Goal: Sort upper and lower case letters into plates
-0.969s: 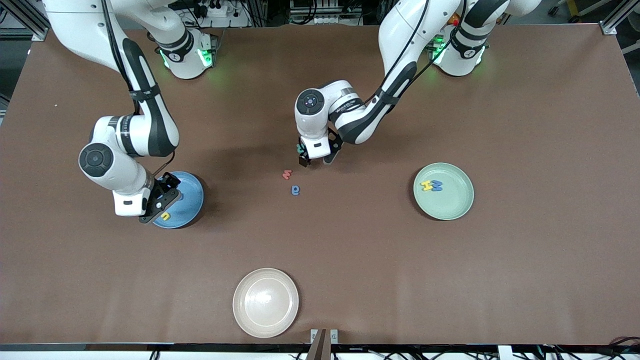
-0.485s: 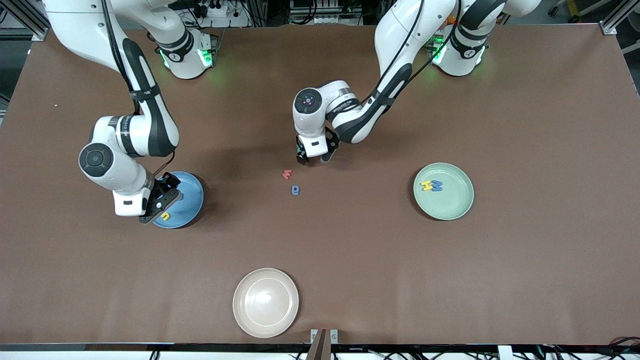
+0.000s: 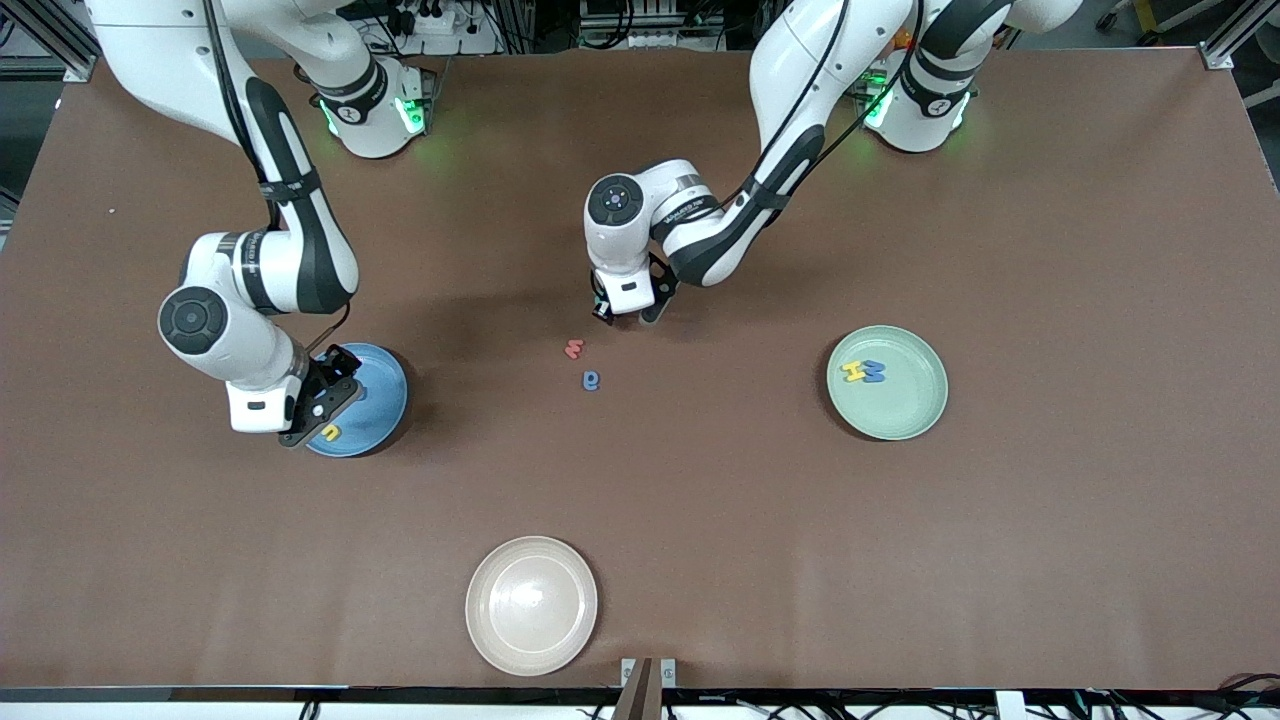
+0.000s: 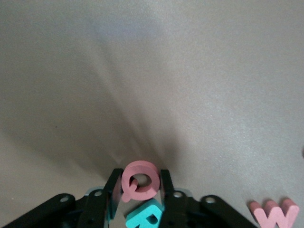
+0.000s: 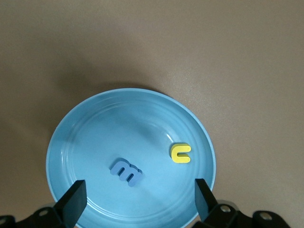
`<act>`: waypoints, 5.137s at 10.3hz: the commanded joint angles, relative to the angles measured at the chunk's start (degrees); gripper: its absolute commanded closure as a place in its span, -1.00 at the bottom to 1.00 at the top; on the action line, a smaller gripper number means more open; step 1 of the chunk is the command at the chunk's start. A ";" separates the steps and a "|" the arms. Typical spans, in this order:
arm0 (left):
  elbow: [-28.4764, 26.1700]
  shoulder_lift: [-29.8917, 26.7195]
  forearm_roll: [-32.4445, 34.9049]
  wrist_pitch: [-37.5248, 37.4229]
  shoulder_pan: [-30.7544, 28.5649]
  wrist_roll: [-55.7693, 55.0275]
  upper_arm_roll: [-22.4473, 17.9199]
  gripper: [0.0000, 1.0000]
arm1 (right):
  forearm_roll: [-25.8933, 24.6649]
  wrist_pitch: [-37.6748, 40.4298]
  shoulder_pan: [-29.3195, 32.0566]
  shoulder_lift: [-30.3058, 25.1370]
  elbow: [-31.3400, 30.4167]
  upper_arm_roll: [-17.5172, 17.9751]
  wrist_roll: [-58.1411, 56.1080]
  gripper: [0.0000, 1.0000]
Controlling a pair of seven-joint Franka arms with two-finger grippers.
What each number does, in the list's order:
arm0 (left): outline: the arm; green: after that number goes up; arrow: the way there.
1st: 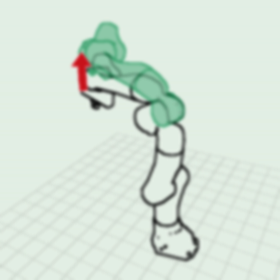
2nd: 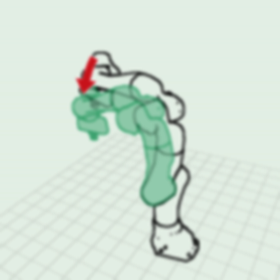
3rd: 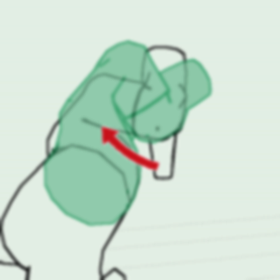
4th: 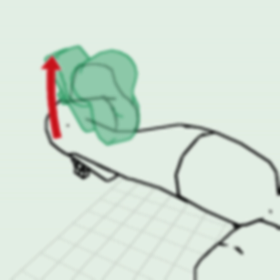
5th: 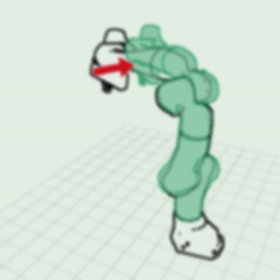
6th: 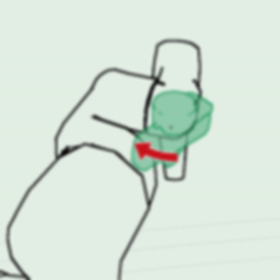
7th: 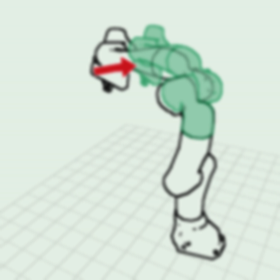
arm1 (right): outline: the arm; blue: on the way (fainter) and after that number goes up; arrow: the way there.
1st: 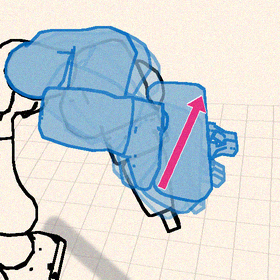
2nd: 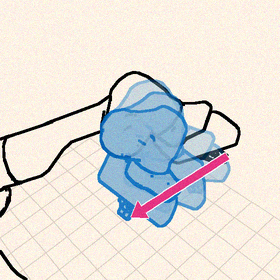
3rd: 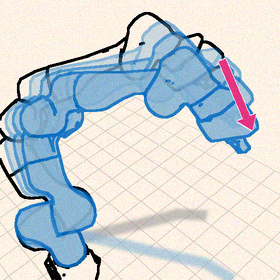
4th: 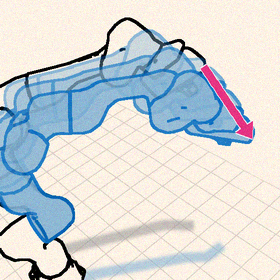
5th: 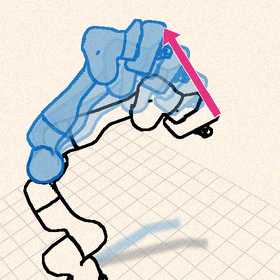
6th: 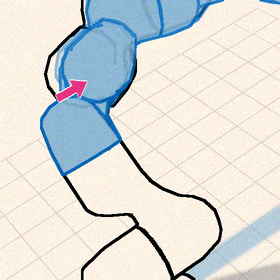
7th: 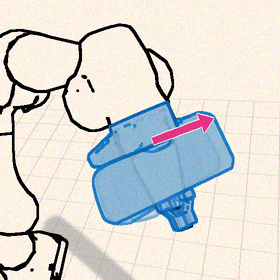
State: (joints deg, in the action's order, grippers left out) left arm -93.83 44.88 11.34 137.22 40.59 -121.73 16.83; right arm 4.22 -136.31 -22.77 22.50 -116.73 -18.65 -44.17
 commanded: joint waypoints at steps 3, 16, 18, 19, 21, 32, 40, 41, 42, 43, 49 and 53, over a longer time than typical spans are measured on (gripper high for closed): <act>0.49 -0.49 1.76 0.33 -3.65 0.77 0.13 0.67 | 0.08 0.34 0.10 -0.61 -0.34 1.07 0.49 -1.00; -16.36 -18.50 0.26 -20.85 -46.78 65.93 10.51 0.82 | 3.95 2.98 -28.01 2.10 5.28 1.34 63.18 -1.00; -18.39 -18.78 3.48 -20.42 -51.90 75.54 10.42 0.82 | 6.22 2.72 -31.00 5.34 7.03 1.34 74.53 -1.00; -19.27 -18.69 5.78 -19.63 -55.06 78.46 10.77 0.81 | 8.76 1.67 -32.67 7.36 7.73 1.34 76.41 -1.00; -20.95 -18.43 5.80 -16.64 -55.53 79.10 10.77 -0.09 | 13.24 -1.93 -33.48 9.92 7.30 1.34 77.57 -1.00; -17.96 -17.63 -0.07 -16.72 -51.93 58.66 21.65 -1.00 | 25.66 -11.53 -34.97 14.95 5.28 1.08 86.19 -1.00; -13.75 -13.51 -3.34 -16.98 -45.25 44.30 28.61 -1.00 | 23.20 -3.09 -43.85 13.62 6.07 -9.03 86.54 -1.00; -13.05 -13.07 -3.34 -16.98 -44.64 44.03 28.61 -1.00 | 23.20 -3.09 -43.85 13.71 6.07 -9.12 86.62 -1.00; -12.61 -12.72 -3.34 -16.98 -44.54 43.25 28.61 -1.00 | 23.20 -3.44 -43.85 13.80 6.07 -9.12 86.71 -1.00; -11.91 -12.19 -3.34 -16.98 -44.45 43.07 28.61 -1.00 | 23.20 -3.70 -43.85 13.97 5.98 -9.03 86.71 -0.72; -5.67 -7.45 -3.17 -16.98 -39.98 37.28 28.17 -1.00 | 23.20 -6.16 -44.20 14.33 5.63 -8.94 86.19 1.00; -3.91 -6.47 -2.37 -14.79 -29.99 29.20 22.05 -1.00 | 23.20 -4.68 -43.59 13.36 5.54 -10.69 80.23 1.00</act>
State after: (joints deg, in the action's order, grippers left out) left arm -99.87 37.77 9.06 121.89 4.98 -89.34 42.73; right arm 28.05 -141.78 -66.06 37.21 -110.34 -27.48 38.77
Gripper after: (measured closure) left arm 0.000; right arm 0.727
